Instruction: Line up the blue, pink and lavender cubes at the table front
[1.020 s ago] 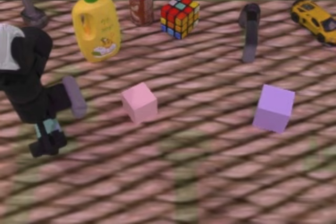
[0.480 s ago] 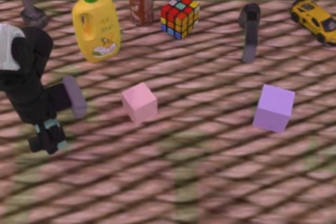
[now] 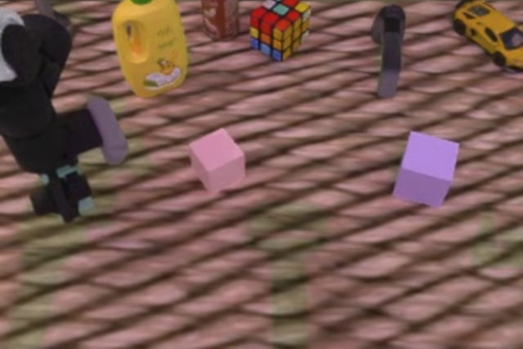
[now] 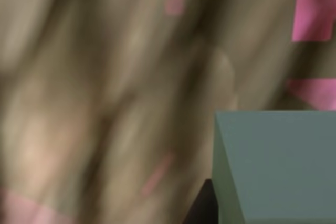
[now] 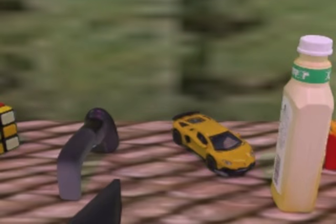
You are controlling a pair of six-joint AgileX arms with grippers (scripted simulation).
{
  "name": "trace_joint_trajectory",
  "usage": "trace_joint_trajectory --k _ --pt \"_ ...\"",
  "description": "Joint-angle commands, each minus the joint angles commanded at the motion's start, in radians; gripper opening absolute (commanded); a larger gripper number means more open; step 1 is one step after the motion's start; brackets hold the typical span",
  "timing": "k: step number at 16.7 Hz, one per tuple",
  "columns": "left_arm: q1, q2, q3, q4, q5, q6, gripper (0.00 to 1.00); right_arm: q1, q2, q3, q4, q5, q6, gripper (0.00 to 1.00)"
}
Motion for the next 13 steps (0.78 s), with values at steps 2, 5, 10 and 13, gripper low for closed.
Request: trace_joint_trajectory --k 2,5,10,13 --pt "0.003 -0.035 0.032 -0.071 -0.001 0.001 0.0 0.0 0.0 0.0 0.0 0.0 0.0 1.0" --pt "0.006 -0.062 0.054 -0.109 -0.001 -0.001 0.0 0.0 0.0 0.0 0.0 0.0 0.0 1.0" --pt "-0.014 -0.049 0.065 -0.112 -0.001 -0.005 0.0 0.0 0.0 0.0 0.0 0.0 0.0 1.0" --pt "-0.114 0.006 0.154 -0.151 -0.002 -0.049 0.0 0.0 0.0 0.0 0.0 0.0 0.0 1.0"
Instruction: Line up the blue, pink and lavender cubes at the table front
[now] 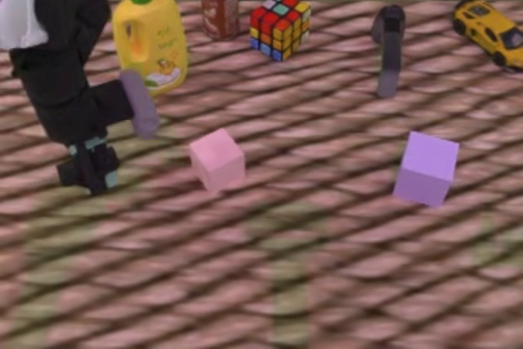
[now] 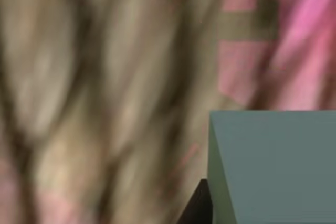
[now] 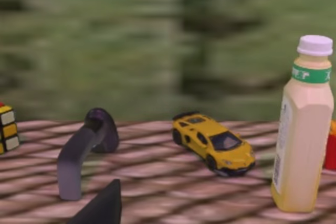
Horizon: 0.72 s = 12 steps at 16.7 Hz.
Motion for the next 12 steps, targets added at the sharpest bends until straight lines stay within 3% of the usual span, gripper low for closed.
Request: trace_joint_trajectory --k 3,9,12 --pt "-0.176 0.083 0.137 -0.061 -0.001 -0.079 0.0 0.0 0.0 0.0 0.0 0.0 0.0 1.0" --pt "-0.606 0.25 0.431 -0.192 -0.002 -0.264 0.0 0.0 0.0 0.0 0.0 0.0 0.0 1.0" --pt "-0.728 0.293 0.527 -0.228 -0.005 -0.333 0.0 0.0 0.0 0.0 0.0 0.0 0.0 1.0"
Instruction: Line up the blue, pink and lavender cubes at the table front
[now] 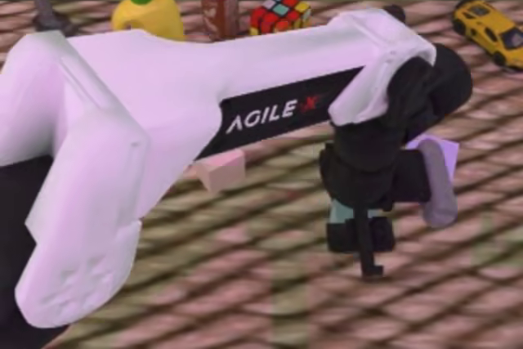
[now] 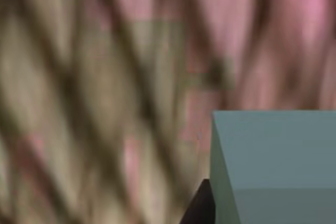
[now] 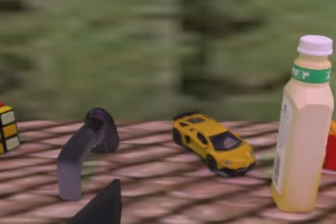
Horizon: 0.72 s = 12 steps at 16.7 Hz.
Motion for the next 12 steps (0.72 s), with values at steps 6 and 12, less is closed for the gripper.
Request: trace_joint_trajectory --k 6,12 --pt "-0.025 0.004 0.022 -0.006 0.0 -0.016 0.0 0.0 0.0 0.0 0.0 0.0 0.0 1.0" --pt "-0.026 0.056 -0.074 0.146 0.0 -0.021 0.0 0.0 0.0 0.0 0.0 0.0 0.0 1.0"
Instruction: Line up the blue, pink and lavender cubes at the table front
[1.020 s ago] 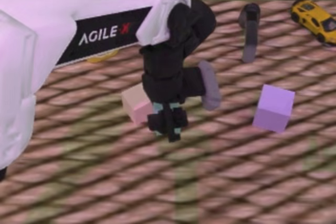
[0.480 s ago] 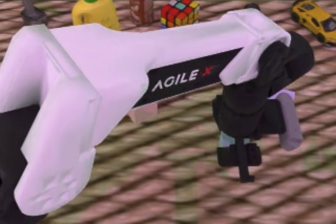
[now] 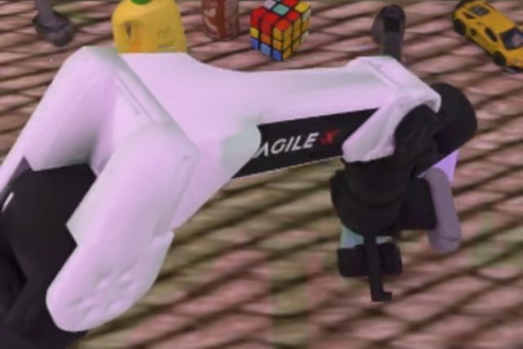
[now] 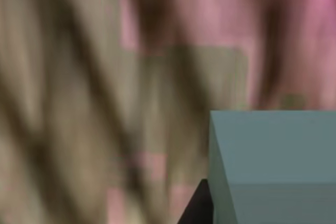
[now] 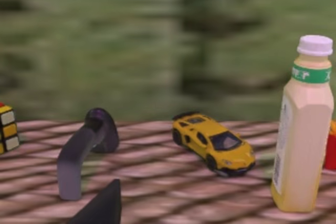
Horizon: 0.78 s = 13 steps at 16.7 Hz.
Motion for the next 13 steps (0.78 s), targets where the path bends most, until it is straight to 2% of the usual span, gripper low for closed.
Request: trace_joint_trajectory --k 3,7,13 --pt "-0.005 0.03 -0.046 0.069 -0.001 0.001 0.0 0.0 0.0 0.0 0.0 0.0 0.0 1.0" --pt "-0.005 0.032 -0.048 0.072 -0.001 0.001 0.0 0.0 0.0 0.0 0.0 0.0 0.0 1.0" --pt "-0.005 0.032 -0.048 0.072 -0.001 0.001 0.45 0.0 0.0 0.0 0.0 0.0 0.0 1.0"
